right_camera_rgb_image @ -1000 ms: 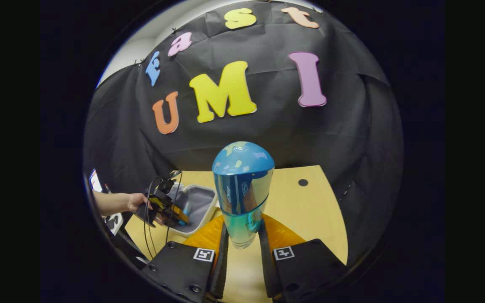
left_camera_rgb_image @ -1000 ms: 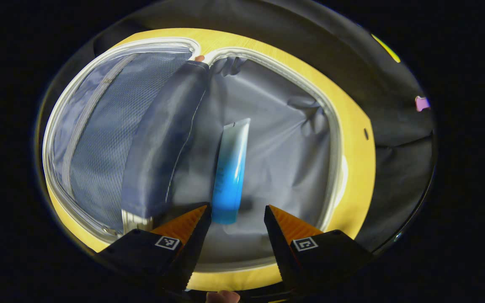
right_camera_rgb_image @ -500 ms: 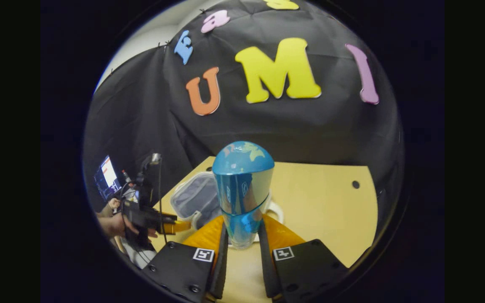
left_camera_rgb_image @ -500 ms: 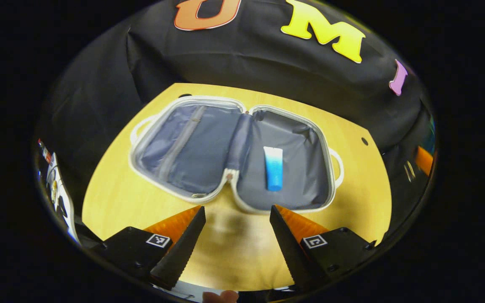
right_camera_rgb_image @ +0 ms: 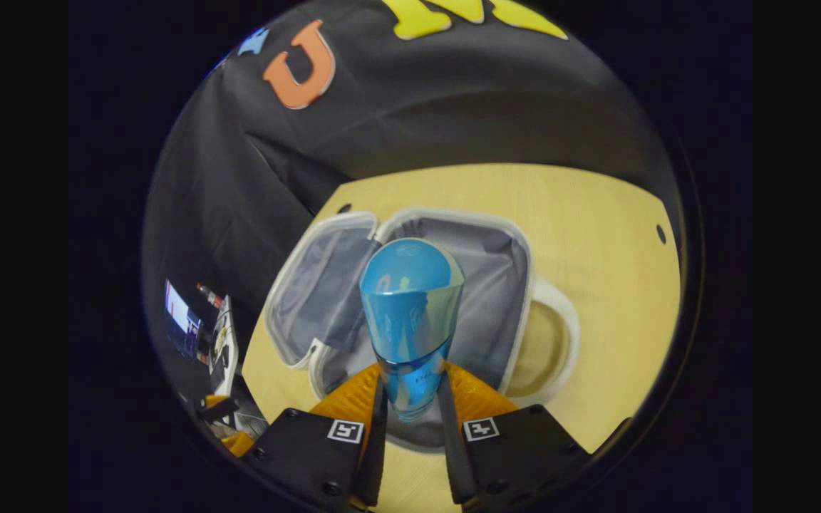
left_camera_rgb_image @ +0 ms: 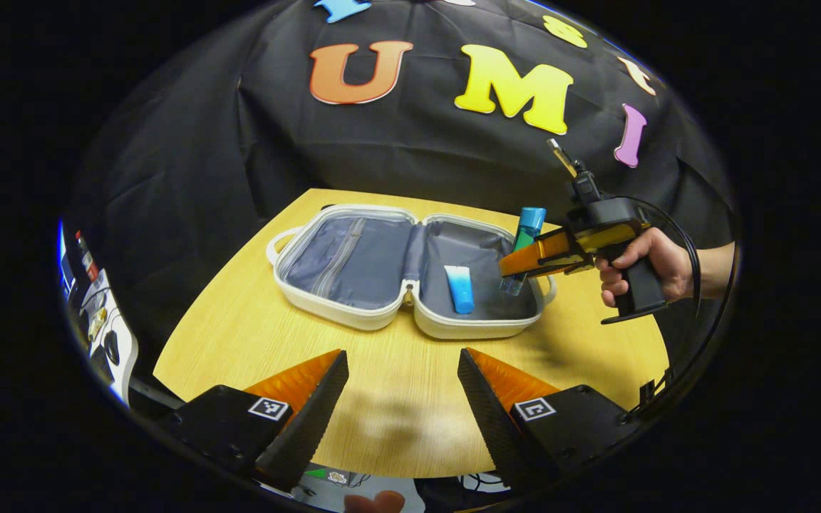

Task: First open the suitcase, pack the skin care products into it, and then close the suitcase.

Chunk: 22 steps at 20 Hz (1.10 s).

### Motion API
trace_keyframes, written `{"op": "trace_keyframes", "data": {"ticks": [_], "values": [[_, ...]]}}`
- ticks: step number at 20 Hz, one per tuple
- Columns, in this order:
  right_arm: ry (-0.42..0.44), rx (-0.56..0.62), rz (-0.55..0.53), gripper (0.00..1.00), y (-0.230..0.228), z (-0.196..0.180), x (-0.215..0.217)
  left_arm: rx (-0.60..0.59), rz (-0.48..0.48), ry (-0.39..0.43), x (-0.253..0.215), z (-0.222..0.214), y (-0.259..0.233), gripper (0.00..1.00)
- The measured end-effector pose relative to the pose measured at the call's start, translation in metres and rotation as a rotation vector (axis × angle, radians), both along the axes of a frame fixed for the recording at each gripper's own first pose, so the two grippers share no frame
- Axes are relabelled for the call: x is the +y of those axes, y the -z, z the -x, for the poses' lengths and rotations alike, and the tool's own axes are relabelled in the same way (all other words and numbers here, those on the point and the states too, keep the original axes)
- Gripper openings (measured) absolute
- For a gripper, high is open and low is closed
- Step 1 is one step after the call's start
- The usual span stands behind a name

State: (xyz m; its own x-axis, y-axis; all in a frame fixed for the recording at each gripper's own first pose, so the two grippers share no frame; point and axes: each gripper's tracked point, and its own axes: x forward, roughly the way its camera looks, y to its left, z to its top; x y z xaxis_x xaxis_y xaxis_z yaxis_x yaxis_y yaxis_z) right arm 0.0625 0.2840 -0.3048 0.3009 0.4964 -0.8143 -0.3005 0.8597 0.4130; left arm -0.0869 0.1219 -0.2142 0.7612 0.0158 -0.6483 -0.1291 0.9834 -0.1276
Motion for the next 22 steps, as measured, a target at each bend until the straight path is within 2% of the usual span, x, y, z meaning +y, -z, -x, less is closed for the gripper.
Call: {"op": "trace_keyframes", "data": {"ticks": [2,6,10,11,13,20,22], "values": [[0.035,0.078,0.042,0.34,0.023,-0.002,0.002,0.003,0.027,-0.041,0.010,0.009,0.001,0.99],[0.151,0.152,0.147,0.34,0.050,-0.007,-0.003,-0.040,0.058,-0.061,0.023,0.014,-0.007,0.99],[0.206,0.154,0.252,0.34,0.062,-0.012,-0.008,-0.051,0.062,-0.109,0.039,0.017,-0.009,0.99],[0.218,0.158,0.291,0.30,0.066,-0.011,-0.012,-0.053,0.072,-0.120,0.042,0.016,-0.009,0.99],[0.241,0.169,0.342,0.34,0.070,-0.012,-0.017,-0.062,0.085,-0.136,0.045,0.015,-0.009,0.99],[0.251,0.158,0.366,0.35,0.065,-0.010,-0.015,-0.087,0.095,-0.201,0.068,0.011,-0.009,0.99],[0.245,0.152,0.327,0.45,0.048,-0.003,-0.012,-0.102,0.080,-0.218,0.085,0.007,-0.009,0.99]]}}
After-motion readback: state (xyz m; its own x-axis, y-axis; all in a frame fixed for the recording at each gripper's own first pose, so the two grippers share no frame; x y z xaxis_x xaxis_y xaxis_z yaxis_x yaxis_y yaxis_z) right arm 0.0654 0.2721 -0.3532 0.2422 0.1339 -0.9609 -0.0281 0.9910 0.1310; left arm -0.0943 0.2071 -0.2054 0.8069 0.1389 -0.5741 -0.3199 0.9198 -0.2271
